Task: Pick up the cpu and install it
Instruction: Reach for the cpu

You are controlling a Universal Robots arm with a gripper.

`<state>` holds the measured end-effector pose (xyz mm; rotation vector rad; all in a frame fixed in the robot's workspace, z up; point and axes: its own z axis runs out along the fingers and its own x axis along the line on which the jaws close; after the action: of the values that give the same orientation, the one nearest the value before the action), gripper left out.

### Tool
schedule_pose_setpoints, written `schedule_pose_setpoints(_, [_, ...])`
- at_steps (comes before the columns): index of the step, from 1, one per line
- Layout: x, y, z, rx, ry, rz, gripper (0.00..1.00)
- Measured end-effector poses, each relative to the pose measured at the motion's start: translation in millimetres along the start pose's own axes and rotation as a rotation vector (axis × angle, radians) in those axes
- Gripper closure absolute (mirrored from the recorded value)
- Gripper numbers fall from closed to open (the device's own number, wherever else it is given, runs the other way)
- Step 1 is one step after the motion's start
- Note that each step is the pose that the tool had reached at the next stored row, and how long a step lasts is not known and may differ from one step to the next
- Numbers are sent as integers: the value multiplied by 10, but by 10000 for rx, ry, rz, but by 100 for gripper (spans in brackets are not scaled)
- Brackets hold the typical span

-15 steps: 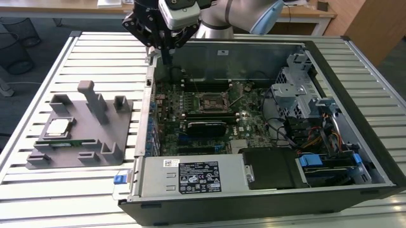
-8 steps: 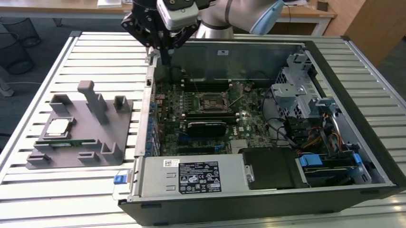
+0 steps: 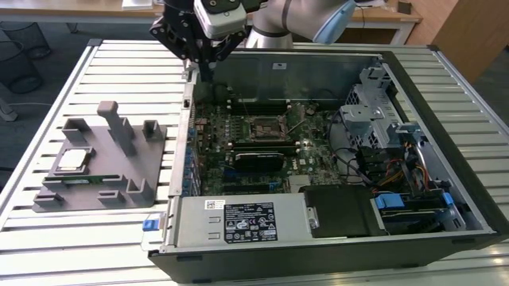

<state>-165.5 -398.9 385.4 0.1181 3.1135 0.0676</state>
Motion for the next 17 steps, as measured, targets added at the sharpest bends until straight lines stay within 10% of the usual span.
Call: schedule_pose_setpoints(17, [123,-10,8,0,1,-1,89])
